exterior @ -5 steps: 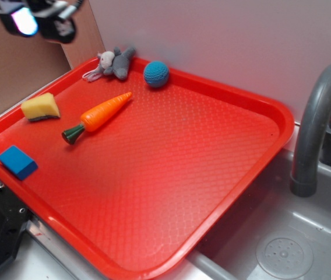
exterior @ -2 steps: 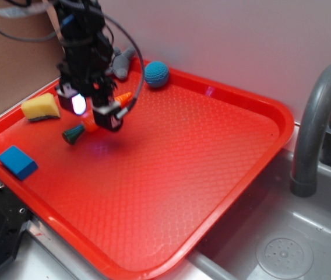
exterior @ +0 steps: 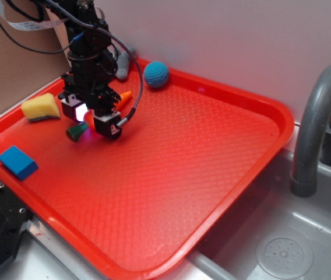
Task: Grab the carrot.
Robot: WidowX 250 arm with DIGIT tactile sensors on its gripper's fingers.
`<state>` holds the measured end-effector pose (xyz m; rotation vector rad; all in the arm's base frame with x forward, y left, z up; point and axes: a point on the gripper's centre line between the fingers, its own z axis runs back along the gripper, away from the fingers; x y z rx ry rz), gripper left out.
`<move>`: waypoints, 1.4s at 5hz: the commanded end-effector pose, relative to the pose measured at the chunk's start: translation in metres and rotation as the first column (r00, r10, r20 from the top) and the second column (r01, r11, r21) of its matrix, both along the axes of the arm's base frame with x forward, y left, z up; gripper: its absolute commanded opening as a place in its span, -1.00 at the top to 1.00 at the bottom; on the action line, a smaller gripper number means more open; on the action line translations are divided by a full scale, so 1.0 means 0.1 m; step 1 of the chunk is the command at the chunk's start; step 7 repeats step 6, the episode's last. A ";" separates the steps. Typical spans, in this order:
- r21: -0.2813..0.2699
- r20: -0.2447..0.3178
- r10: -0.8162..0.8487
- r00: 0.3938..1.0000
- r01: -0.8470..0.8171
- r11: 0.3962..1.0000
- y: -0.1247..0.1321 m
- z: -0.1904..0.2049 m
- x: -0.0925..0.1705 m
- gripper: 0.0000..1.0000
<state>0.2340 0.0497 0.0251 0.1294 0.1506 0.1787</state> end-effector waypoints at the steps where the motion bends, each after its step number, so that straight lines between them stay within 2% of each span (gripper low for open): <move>1: -0.042 0.035 -0.054 0.998 0.055 0.998 -0.14 0.17 -0.01 1.00; 2: -0.070 0.132 -0.066 0.989 0.076 0.995 -0.40 0.67 -0.01 1.00; 3: -0.099 0.180 -0.046 0.983 0.065 0.993 -0.52 1.18 -0.05 1.00; 4: -0.097 0.259 -0.039 0.965 0.066 0.993 -0.58 1.68 -0.22 1.00; 5: -0.133 0.302 -0.030 0.953 0.074 0.988 -0.54 2.05 -0.31 1.00; 6: -0.168 0.259 -0.033 0.965 0.079 0.983 -0.50 2.01 -0.28 1.00; 7: -0.168 0.259 -0.033 0.965 0.079 0.983 -0.50 2.01 -0.28 1.00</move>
